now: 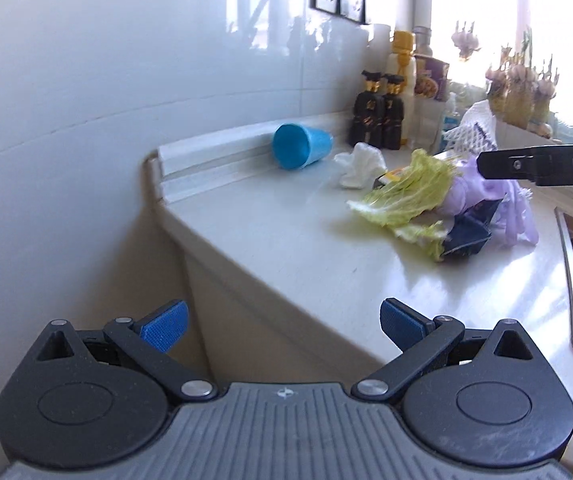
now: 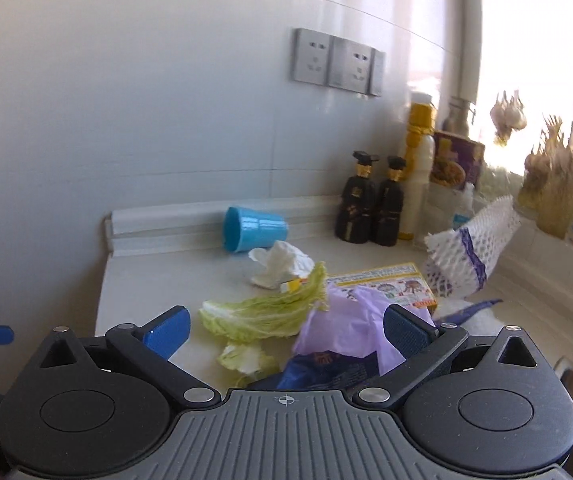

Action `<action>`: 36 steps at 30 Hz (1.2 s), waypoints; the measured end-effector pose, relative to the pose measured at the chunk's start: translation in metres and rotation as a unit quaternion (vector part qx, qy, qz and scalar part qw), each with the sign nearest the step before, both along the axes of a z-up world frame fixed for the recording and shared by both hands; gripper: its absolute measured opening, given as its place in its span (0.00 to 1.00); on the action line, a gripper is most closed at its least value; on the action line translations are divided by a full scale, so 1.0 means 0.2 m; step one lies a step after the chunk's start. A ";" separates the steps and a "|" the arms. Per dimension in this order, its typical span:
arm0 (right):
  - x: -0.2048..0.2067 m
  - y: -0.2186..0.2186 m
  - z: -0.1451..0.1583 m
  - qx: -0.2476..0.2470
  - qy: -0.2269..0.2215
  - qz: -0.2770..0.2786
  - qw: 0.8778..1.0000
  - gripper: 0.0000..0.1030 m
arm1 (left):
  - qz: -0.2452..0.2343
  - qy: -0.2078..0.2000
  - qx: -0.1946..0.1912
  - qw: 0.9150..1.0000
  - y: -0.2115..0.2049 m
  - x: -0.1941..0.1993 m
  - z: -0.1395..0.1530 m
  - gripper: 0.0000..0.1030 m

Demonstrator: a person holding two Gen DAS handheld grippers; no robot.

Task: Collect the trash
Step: 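Move both open tools back up to the countertop, then close the left tool on a cabbage piece while the right tool grasps the purple bag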

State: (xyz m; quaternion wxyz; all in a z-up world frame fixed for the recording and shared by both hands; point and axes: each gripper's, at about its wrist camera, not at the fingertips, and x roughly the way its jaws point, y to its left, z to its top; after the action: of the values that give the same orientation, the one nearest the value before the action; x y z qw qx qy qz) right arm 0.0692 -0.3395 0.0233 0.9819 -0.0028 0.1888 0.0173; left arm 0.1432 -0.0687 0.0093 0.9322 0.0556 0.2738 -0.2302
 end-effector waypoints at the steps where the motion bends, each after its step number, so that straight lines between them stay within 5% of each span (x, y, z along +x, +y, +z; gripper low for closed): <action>1: 0.02 -0.04 -0.01 0.024 0.000 -0.009 1.000 1.00 | -0.012 -0.008 -0.002 1.000 -0.04 0.02 0.01 0.99; 6: 0.09 -0.19 -0.07 0.078 -0.001 -0.065 0.995 1.00 | -0.067 -0.011 -0.002 0.998 -0.25 0.15 0.02 0.99; 12: 0.12 -0.35 -0.15 0.130 0.010 -0.135 0.982 1.00 | -0.060 0.037 -0.052 0.996 -0.35 0.32 -0.01 0.93; 19: 0.13 -0.49 -0.22 0.221 0.003 -0.149 0.964 0.98 | 0.004 0.108 -0.133 0.985 -0.33 0.47 -0.07 0.63; 26: 0.14 -0.48 -0.24 0.215 -0.003 -0.158 0.964 0.89 | 0.011 0.137 -0.180 0.974 -0.34 0.49 -0.09 0.34; 29: 0.14 -0.48 -0.24 0.216 -0.008 -0.156 0.964 0.75 | 0.023 0.144 -0.188 0.971 -0.34 0.48 -0.10 0.20; 31: 0.15 -0.47 -0.25 0.212 -0.008 -0.154 0.965 0.51 | 0.032 0.144 -0.189 0.971 -0.34 0.48 -0.10 0.10; 36: 0.14 -0.49 -0.25 0.215 -0.016 -0.163 0.963 0.17 | 0.041 0.136 -0.205 0.968 -0.34 0.46 -0.10 0.02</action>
State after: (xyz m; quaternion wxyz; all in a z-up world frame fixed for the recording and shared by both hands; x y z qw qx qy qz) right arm 0.0968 -0.4376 -0.0273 0.9519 0.2385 0.1629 -0.1028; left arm 0.2353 -0.1360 -0.0102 0.8862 -0.1801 0.3474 -0.2480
